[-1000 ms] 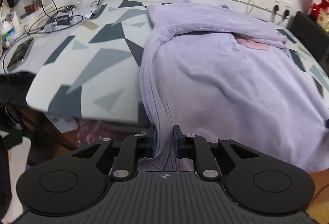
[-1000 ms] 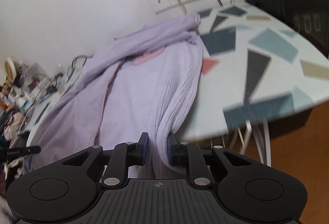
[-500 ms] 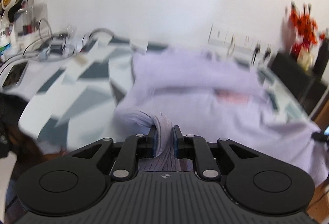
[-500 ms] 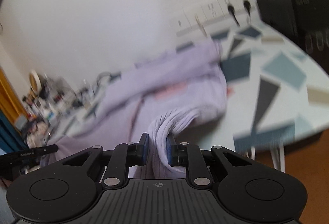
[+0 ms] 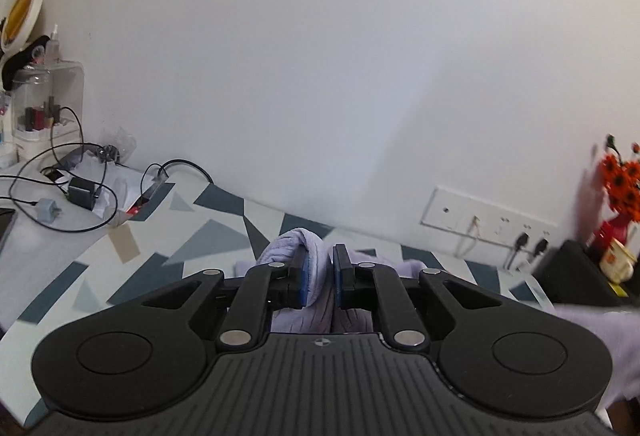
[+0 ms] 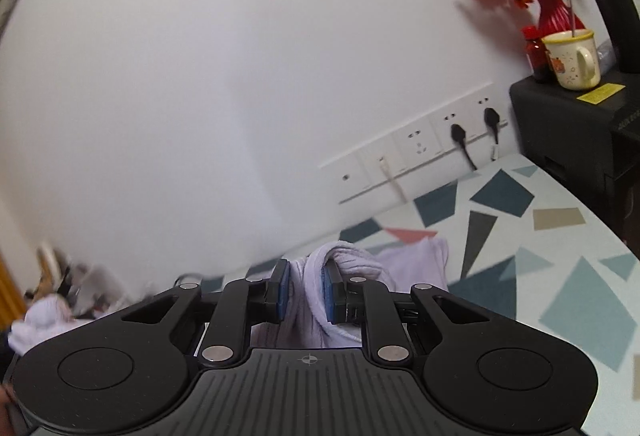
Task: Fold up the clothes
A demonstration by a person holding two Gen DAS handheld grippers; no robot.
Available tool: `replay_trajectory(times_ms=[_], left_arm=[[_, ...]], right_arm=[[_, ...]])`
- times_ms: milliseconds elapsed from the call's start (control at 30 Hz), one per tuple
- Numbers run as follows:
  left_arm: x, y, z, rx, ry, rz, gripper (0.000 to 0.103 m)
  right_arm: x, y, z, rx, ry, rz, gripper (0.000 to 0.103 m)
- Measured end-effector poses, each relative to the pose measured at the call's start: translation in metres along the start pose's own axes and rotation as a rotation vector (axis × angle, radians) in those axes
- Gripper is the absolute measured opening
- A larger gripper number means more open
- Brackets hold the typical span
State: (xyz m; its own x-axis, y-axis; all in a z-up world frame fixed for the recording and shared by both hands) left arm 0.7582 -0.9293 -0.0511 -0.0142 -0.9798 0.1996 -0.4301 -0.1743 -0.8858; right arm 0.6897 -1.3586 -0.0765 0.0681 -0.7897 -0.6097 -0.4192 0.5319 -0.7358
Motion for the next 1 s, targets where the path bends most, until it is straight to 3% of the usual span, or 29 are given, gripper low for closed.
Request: replay_trajectory(times_ms=[167, 300, 500, 567, 667, 700, 767, 800, 900, 933, 1000], left_arm=[[-0.016, -0.019, 0.070, -0.017, -0.016, -0.012, 0.010], [-0.041, -0.022, 0.141, -0.080, -0.028, -0.078, 0.009], [-0.071, 0.004, 0.249, -0.182, -0.093, -0.011, 0.004], [-0.081, 0.021, 0.269, -0.260, -0.079, -0.028, 0.004], [-0.094, 0.042, 0.286, -0.372, -0.037, -0.053, 0.006], [-0.098, 0.042, 0.282, -0.377, -0.027, -0.048, 0.011], [-0.099, 0.038, 0.266, -0.369, 0.007, -0.018, 0.021], [-0.099, 0.035, 0.257, -0.365, 0.024, -0.004, 0.030], [-0.091, 0.027, 0.223, -0.318, 0.116, 0.023, 0.050], [-0.086, 0.024, 0.210, -0.299, 0.155, 0.030, 0.052], [-0.069, 0.021, 0.186, -0.281, 0.251, 0.050, 0.057]], right_arm=[[0.013, -0.023, 0.064, 0.017, 0.085, 0.049, 0.015], [0.029, -0.036, 0.122, 0.018, 0.179, 0.102, 0.015], [0.064, -0.023, 0.227, -0.067, 0.325, 0.139, 0.015], [0.083, -0.014, 0.257, -0.104, 0.386, 0.148, 0.015], [0.102, -0.001, 0.279, -0.148, 0.469, 0.161, 0.026], [0.105, 0.001, 0.280, -0.145, 0.482, 0.166, 0.033], [0.099, -0.003, 0.269, -0.100, 0.474, 0.187, 0.053], [0.095, -0.006, 0.261, -0.070, 0.473, 0.195, 0.069], [0.072, -0.023, 0.219, 0.086, 0.422, 0.229, 0.071], [0.061, -0.025, 0.206, 0.123, 0.391, 0.241, 0.071], [0.035, -0.019, 0.188, 0.127, 0.343, 0.220, 0.071]])
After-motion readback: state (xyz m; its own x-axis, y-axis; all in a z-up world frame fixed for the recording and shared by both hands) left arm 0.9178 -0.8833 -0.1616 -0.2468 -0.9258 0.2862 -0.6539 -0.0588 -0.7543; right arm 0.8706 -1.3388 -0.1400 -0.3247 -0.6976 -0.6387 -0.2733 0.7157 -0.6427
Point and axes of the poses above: each gripper's, at about its wrist camera, not at the fingertips, and z roughly the way its jaws point, x to its right, y to its underside, the point moved 8 cm from there along z, roughly the way its jaws point, and after that the axes turned 5 degrees about z, right-handed, at the moved point
